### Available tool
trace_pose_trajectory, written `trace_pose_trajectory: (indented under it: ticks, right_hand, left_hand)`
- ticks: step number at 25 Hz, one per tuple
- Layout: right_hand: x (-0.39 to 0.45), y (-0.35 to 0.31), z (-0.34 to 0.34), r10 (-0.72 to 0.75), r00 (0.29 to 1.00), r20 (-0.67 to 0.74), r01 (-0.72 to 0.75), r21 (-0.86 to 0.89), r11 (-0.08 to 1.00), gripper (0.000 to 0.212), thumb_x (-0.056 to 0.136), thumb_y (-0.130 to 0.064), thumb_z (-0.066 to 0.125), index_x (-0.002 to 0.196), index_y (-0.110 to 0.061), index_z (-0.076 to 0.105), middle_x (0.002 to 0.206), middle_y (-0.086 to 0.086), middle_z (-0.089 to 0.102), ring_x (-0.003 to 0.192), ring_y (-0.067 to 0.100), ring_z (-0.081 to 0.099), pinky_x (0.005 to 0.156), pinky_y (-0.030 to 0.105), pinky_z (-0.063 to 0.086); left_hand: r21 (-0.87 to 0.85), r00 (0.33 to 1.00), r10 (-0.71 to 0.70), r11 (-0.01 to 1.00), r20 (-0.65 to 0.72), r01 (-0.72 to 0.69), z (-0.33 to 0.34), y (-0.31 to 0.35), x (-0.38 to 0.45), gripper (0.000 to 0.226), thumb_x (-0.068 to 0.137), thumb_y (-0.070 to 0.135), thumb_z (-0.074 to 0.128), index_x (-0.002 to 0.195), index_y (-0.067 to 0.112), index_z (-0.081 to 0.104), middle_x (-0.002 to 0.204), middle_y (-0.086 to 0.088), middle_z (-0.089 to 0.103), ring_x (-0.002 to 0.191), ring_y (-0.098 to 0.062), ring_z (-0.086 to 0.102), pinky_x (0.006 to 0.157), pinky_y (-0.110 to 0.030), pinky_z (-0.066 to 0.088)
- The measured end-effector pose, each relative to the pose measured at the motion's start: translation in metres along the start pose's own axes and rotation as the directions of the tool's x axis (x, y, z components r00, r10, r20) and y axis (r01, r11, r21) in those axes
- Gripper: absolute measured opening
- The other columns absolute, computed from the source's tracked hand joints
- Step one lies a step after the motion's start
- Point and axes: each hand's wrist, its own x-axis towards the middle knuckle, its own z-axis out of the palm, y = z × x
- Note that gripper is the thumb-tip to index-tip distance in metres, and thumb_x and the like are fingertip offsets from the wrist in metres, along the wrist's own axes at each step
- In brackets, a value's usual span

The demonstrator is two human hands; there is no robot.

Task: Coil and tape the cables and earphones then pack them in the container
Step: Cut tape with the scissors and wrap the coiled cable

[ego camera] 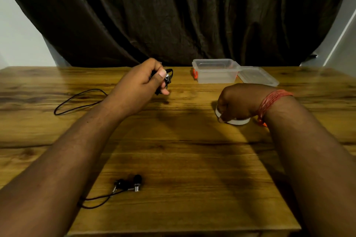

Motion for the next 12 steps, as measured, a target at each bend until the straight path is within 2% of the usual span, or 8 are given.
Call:
trace_pose_trajectory:
  ticks: [2, 4, 6, 8, 9, 10, 12]
  right_hand:
    - [0.002, 0.002, 0.002, 0.009, 1.000, 0.022, -0.010, 0.003, 1.000, 0.021, 0.083, -0.042, 0.072, 0.070, -0.030, 0.060, 0.072, -0.012, 0.056, 0.069, 0.007, 0.050, 0.064, 0.027, 0.040]
    - [0.002, 0.005, 0.002, 0.029, 1.000, 0.001, -0.030, 0.027, 0.999, 0.019, 0.082, -0.044, 0.071, 0.074, -0.029, 0.063, 0.080, -0.010, 0.063, 0.076, 0.009, 0.056, 0.073, 0.030, 0.048]
    - [0.002, 0.004, -0.001, 0.016, 0.982, -0.187, 0.021, 0.193, 0.981, 0.018, 0.084, -0.044, 0.069, 0.078, -0.027, 0.065, 0.086, -0.009, 0.067, 0.082, 0.009, 0.061, 0.080, 0.032, 0.051]
    - [0.003, -0.008, -0.007, 0.008, 0.886, -0.464, 0.218, 0.432, 0.875, 0.017, 0.086, -0.044, 0.066, 0.085, -0.027, 0.066, 0.081, -0.008, 0.067, 0.076, 0.005, 0.061, 0.072, 0.027, 0.050]
    - [0.003, -0.017, -0.009, 0.017, 0.834, -0.551, 0.328, 0.521, 0.788, 0.017, 0.088, -0.043, 0.065, 0.088, -0.027, 0.067, 0.080, -0.005, 0.067, 0.072, 0.006, 0.060, 0.067, 0.025, 0.049]
    - [0.003, -0.027, -0.010, 0.016, 0.811, -0.584, 0.411, 0.588, 0.697, 0.016, 0.089, -0.042, 0.063, 0.091, -0.026, 0.068, 0.082, -0.001, 0.068, 0.071, 0.009, 0.061, 0.063, 0.025, 0.049]
    - [0.001, -0.042, -0.008, -0.033, 0.831, -0.555, 0.480, 0.687, 0.545, 0.020, 0.088, -0.041, 0.064, 0.096, -0.024, 0.069, 0.085, 0.006, 0.070, 0.069, 0.008, 0.061, 0.060, 0.022, 0.049]
  left_hand:
    - [0.014, 1.000, -0.004, 1.000, 0.012, 0.004, 0.001, 0.000, -0.001, 0.019, 0.104, 0.031, 0.042, 0.087, 0.031, 0.050, 0.082, 0.006, 0.070, 0.078, 0.006, 0.068, 0.064, -0.017, 0.041]
    - [-0.027, 0.999, -0.026, 0.999, 0.032, 0.027, 0.001, 0.001, -0.002, 0.019, 0.104, 0.030, 0.042, 0.088, 0.027, 0.051, 0.082, 0.005, 0.070, 0.080, 0.002, 0.069, 0.068, -0.022, 0.043]
    - [-0.138, 0.995, -0.068, 0.987, 0.072, 0.077, 0.001, 0.003, -0.002, 0.019, 0.104, 0.024, 0.043, 0.090, 0.017, 0.053, 0.082, 0.002, 0.068, 0.077, -0.006, 0.071, 0.071, -0.023, 0.047]
    - [-0.246, 0.987, -0.080, 0.963, 0.137, 0.113, 0.002, 0.009, -0.003, 0.019, 0.104, 0.016, 0.041, 0.090, 0.008, 0.051, 0.078, -0.003, 0.063, 0.069, -0.011, 0.068, 0.072, -0.023, 0.050]
    - [-0.274, 0.983, -0.074, 0.955, 0.167, 0.119, 0.003, 0.013, -0.004, 0.018, 0.104, 0.013, 0.041, 0.091, 0.006, 0.050, 0.075, -0.005, 0.059, 0.065, -0.011, 0.064, 0.070, -0.022, 0.049]
    - [-0.289, 0.979, -0.067, 0.950, 0.191, 0.121, 0.004, 0.017, -0.005, 0.017, 0.104, 0.011, 0.040, 0.092, 0.004, 0.049, 0.072, -0.006, 0.056, 0.061, -0.009, 0.060, 0.068, -0.020, 0.048]
    - [-0.296, 0.972, -0.066, 0.946, 0.226, 0.133, 0.006, 0.022, -0.006, 0.015, 0.104, 0.009, 0.039, 0.093, 0.004, 0.048, 0.068, -0.010, 0.051, 0.057, -0.008, 0.051, 0.063, -0.019, 0.043]
